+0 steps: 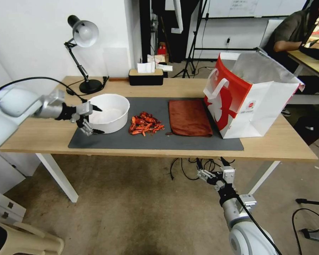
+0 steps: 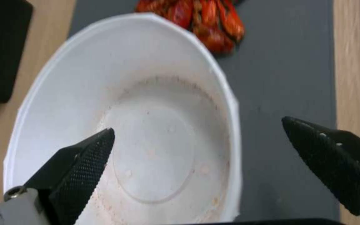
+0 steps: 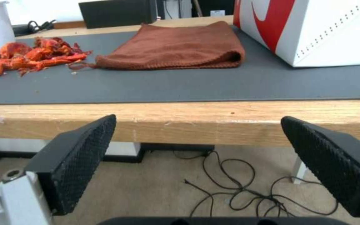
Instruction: Sweep shrimp from table into container with towel, then put container into takeout bag.
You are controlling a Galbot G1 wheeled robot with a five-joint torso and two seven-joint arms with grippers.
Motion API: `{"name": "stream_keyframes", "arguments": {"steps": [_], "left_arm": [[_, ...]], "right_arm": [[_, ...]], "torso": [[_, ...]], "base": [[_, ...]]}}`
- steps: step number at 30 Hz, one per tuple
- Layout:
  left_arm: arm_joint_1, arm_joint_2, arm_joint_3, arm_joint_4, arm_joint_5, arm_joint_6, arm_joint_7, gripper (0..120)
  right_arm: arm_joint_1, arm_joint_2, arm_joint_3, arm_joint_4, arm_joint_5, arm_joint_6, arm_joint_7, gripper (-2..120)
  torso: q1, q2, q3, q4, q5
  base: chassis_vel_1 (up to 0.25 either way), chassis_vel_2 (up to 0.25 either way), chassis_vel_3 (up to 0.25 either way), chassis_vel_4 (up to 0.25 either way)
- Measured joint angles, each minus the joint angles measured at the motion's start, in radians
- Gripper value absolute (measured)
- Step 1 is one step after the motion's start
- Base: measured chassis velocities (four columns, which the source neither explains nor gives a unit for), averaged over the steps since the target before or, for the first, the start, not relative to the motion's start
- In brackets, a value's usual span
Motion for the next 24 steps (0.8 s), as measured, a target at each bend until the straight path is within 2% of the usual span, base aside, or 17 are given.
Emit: {"name": "stream_keyframes", "arguments": {"steps": [1,3,6,12,18,21,24], "left_arm": [[0.0,0.0,0.0,0.0,0.0,0.0,0.0,100],[-0.043,-0.017,0.037,0.03,0.049,-0.008,0.047,100],[-0.061,-0.027,0.054,0.038,0.074,-0.013,0.066,100],[-0.068,-0.07,0.082,0.073,0.096,-0.024,0.065,100],[-0.081,-0.092,0.102,0.098,0.099,-0.024,0.063,100],[-0.092,-0.099,0.113,0.108,0.102,-0.026,0.062,94],[-0.1,-0.108,0.127,0.127,0.125,-0.034,0.077,79]], "right_arm": [[0.0,0.0,0.0,0.0,0.0,0.0,0.0,100],[0.003,0.001,0.003,-0.007,0.002,0.0,0.002,100],[0.003,0.001,0.005,-0.015,0.003,0.002,0.002,100],[0.007,0.006,0.009,-0.047,0.005,0.017,0.001,100],[0.012,0.009,0.011,-0.052,0.005,0.017,0.001,100],[0.011,0.009,0.012,-0.052,0.005,0.018,0.001,100],[0.006,0.01,0.015,-0.052,0.005,0.021,0.001,100]], "torso": [[0.0,0.0,0.0,0.0,0.0],[0.0,0.0,0.0,0.0004,-0.0001],[0.0,0.0,0.0,0.0006,0.0002],[0.0,0.0,0.0,0.0003,0.0],[0.0,0.0,0.0,0.0005,0.0],[0.0,0.0,0.0,0.0005,0.0],[0.0,0.0,0.0,0.0004,0.0]], "base": [[0.0,0.0,0.0,0.0],[0.0,0.0,0.0,0.0],[0.0,0.0,0.0,0.0],[0.0,0.0,0.0,0.0],[0.0,0.0,0.0,0.0],[0.0,0.0,0.0,0.0],[0.0,0.0,0.0,0.0]]}}
